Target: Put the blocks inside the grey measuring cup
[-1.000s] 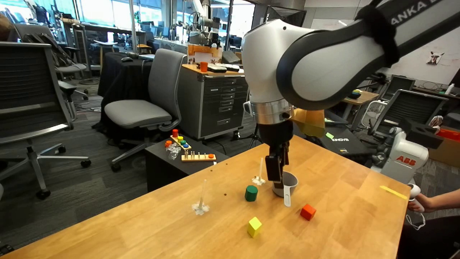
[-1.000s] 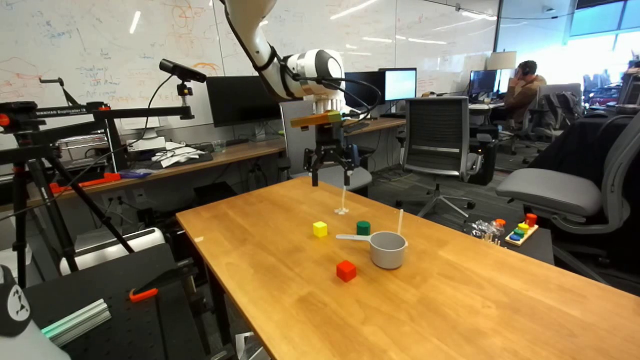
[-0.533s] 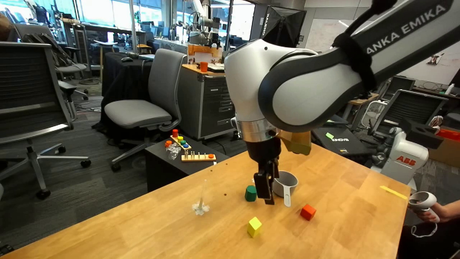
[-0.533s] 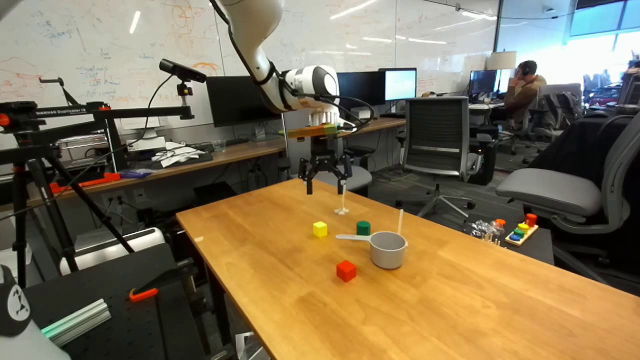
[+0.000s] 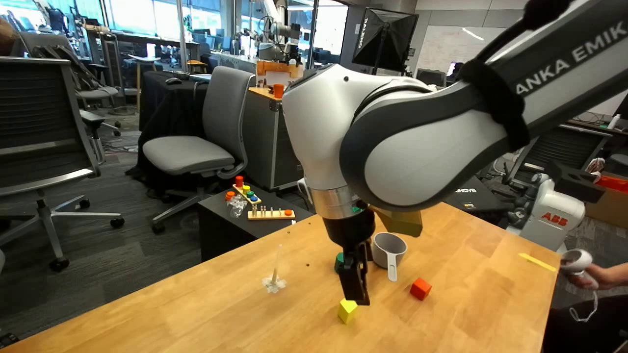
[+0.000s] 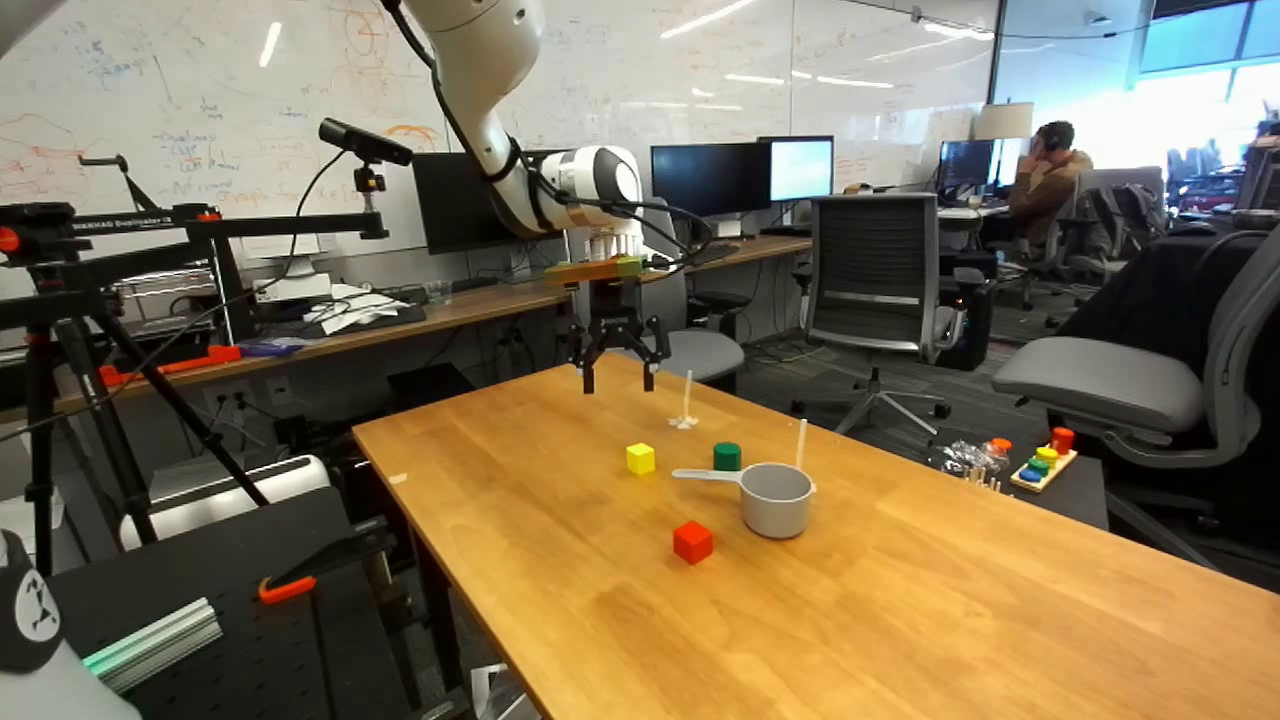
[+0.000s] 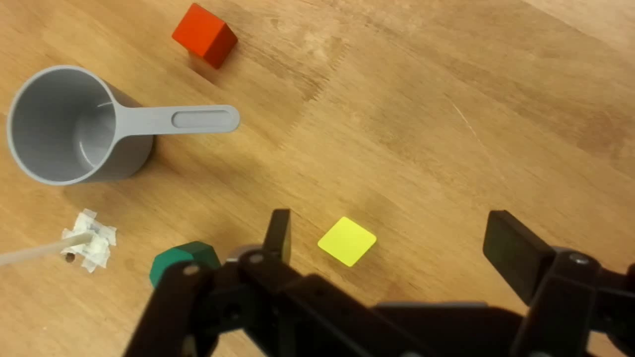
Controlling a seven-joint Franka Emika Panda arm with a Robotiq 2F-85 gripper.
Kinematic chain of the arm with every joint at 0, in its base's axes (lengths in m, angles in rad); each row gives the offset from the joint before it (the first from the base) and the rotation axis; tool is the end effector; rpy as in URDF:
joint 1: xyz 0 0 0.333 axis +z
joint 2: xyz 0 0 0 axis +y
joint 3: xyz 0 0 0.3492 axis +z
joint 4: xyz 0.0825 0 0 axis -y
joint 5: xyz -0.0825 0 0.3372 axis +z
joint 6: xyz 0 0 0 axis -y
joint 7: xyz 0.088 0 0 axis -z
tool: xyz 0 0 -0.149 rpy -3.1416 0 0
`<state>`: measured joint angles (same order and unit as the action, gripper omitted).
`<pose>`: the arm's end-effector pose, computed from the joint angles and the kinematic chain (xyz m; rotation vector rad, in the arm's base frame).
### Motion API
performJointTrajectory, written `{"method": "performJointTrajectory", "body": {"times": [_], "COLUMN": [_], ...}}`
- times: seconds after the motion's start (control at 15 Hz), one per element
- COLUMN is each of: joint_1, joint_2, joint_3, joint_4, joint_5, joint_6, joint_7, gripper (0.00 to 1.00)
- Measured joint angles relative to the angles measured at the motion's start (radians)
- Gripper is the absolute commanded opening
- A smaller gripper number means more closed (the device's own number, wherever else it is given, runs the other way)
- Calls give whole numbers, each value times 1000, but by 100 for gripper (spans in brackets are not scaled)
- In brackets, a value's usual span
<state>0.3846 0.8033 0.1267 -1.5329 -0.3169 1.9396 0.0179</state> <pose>0.5757 0.2730 0.1746 2.6915 0.9005 -0.4680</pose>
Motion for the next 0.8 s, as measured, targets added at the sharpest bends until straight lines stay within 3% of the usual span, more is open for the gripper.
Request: {"method": "performJointTrajectory", "body": {"times": [0.47,0.8], "joint_1": [1,-16], "joint_2": [14,85], "joint_3": [-9,-11], "joint_4": [14,37], "joint_5": [-13,-13], "joint_6": [-6,64], "joint_7": [0,-13], "gripper": [100,100]}}
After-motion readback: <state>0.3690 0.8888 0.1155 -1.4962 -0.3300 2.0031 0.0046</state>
